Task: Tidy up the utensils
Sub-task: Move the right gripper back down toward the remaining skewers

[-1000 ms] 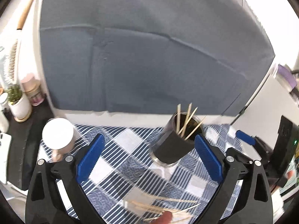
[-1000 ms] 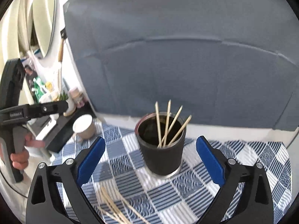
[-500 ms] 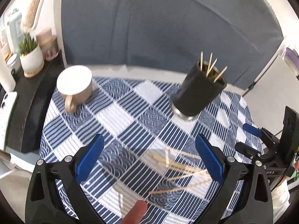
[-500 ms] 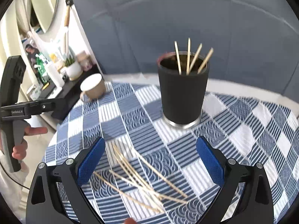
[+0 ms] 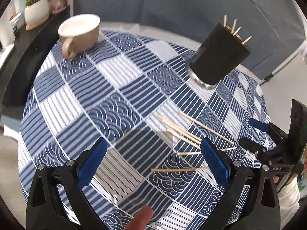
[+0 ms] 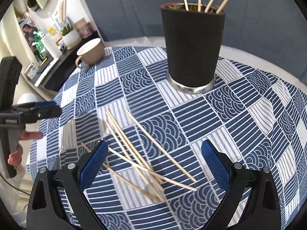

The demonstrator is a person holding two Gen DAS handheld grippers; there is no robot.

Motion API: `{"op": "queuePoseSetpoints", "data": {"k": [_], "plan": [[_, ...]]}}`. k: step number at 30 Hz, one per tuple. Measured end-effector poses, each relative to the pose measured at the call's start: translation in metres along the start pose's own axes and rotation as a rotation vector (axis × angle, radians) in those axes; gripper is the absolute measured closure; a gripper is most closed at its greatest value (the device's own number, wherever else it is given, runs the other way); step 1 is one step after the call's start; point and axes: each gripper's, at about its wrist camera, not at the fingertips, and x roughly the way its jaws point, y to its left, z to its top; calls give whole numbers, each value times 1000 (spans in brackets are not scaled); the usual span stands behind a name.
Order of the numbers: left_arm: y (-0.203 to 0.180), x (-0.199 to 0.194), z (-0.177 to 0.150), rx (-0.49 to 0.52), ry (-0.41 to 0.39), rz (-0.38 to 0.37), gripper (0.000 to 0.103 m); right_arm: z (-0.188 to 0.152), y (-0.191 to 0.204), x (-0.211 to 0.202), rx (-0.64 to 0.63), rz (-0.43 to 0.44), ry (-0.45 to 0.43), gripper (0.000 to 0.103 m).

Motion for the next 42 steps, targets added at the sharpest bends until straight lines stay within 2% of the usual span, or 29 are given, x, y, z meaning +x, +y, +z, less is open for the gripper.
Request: {"op": "queuePoseSetpoints", "data": {"k": [4,8,13,21,28,31,33,35,37,39,42], "plan": [[-2,5,-15,-103,2,48,7,4,-14,16,-23,23,65,9],[-3,14,-30,-235,29,55,7,11,-19,32,-101,49,121,9],[-11,18,-50,-390,16,86,7,18,-15,50,-223,86,172,9],[-35,31,-69,-496,17,160,7,27,-4,79,-396,153,222,9],[-47,47,-81,-607,42,205,7,23,-2,95,-495,170,241,9],[-56,48,-81,-643,40,306,7,22,-5,99,-518,179,241,9],[-58,52,-82,-685,60,335,7,21,-6,99,-536,182,238,9],[-63,58,-81,-700,81,395,7,17,-2,100,-591,159,244,8],[-68,64,-80,-703,106,448,6,11,3,99,-658,136,238,6],[-75,74,-76,-675,143,501,5,12,2,101,-645,137,254,6],[-75,77,-77,-706,152,511,4,13,2,101,-643,127,269,6]]}}
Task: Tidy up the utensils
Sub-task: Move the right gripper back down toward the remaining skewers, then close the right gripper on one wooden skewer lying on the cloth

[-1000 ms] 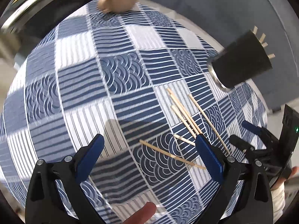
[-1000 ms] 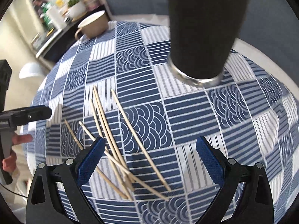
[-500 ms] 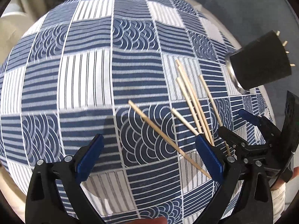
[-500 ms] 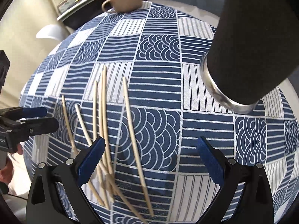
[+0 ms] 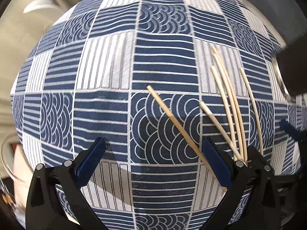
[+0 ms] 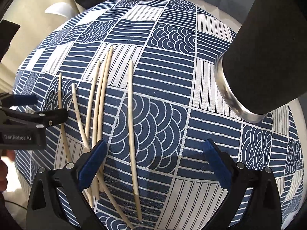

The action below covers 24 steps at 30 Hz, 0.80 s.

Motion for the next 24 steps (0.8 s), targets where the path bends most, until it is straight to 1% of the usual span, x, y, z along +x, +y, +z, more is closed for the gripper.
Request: {"op": "queuePoseSetpoints", "data": {"k": [4,6,10,11,12,13,14,15,16,17,18,19,20,21,22,24], "plan": [[-2,3,1,-5,29,3,4,3,0,1,10,-6,28,6],[-1,4,6,-18,45,5,4,4,3,2,45,-21,48,6],[1,13,23,-43,115,2,4,13,3,4,51,-25,41,8],[3,15,27,-49,121,1,4,13,2,4,54,-26,40,9],[2,16,27,-49,117,2,5,12,1,2,57,-27,37,15],[3,17,30,-51,110,3,6,9,-1,-1,57,-26,32,28],[5,16,30,-53,102,4,8,8,-3,-6,58,-26,21,36],[5,13,29,-56,82,3,14,4,-4,-8,64,-29,14,53],[6,10,27,-60,59,4,25,3,-6,-12,76,-32,4,65],[7,5,23,-54,41,5,30,0,-9,-14,91,-37,-5,71],[6,3,23,-40,22,3,40,-3,-10,-16,104,-43,-11,84],[6,1,24,-27,9,0,53,-5,-10,-18,112,-46,-16,97],[7,0,26,-20,7,-3,62,-7,-9,-18,116,-47,-18,98],[9,-2,28,-10,9,-7,83,-10,-9,-19,124,-51,-24,98],[9,-2,31,7,18,-12,92,-11,-9,-20,130,-49,-27,98],[11,0,38,34,39,-27,98,-17,-14,-23,164,-31,-30,98]]}}
